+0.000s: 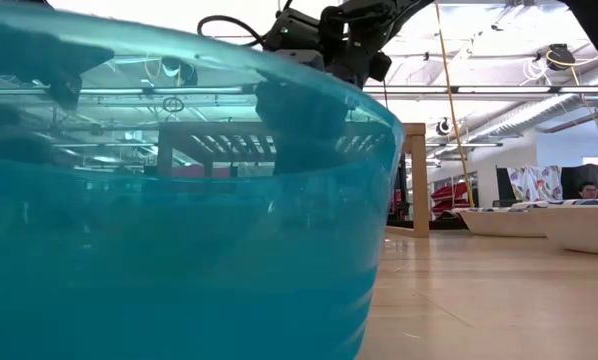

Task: Place and stack bowls onto a shelf
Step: Put the white bowl on the shelf, then stack the white bowl on top of the white bowl on the shelf

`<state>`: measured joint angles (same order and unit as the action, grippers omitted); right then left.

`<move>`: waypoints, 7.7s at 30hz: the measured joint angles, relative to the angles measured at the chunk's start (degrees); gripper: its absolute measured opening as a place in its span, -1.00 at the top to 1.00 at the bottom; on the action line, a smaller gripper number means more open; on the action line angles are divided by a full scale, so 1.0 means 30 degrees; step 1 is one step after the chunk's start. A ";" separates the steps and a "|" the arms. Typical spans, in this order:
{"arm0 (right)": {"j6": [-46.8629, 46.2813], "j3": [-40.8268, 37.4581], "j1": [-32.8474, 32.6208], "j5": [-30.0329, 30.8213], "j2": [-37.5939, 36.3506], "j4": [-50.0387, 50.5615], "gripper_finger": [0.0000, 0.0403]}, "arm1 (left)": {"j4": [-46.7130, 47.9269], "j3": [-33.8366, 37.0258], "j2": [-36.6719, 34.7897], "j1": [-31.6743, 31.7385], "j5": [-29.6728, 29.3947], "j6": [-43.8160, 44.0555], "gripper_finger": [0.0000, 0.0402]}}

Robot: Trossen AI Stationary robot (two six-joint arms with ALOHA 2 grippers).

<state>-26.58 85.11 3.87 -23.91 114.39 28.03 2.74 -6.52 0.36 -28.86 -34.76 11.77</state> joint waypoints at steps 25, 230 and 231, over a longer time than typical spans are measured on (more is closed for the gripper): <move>0.0089 -0.0215 -0.0339 0.1452 0.0097 -0.0133 0.38 | 0.0005 0.0000 0.0004 0.0000 -0.0015 0.0000 0.88; 0.3594 -0.2018 0.8957 0.7885 -1.4545 2.0470 0.53 | -0.1566 0.0002 0.0000 0.0002 -0.3430 0.0758 0.88; 0.3761 -0.2552 0.8957 0.7893 -1.4535 2.0407 0.53 | -0.1566 0.0000 0.0000 0.0004 -0.3421 0.0753 0.88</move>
<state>-15.29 77.46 30.74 -0.23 70.78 89.25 -1.96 -6.52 0.36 -28.85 -45.03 14.03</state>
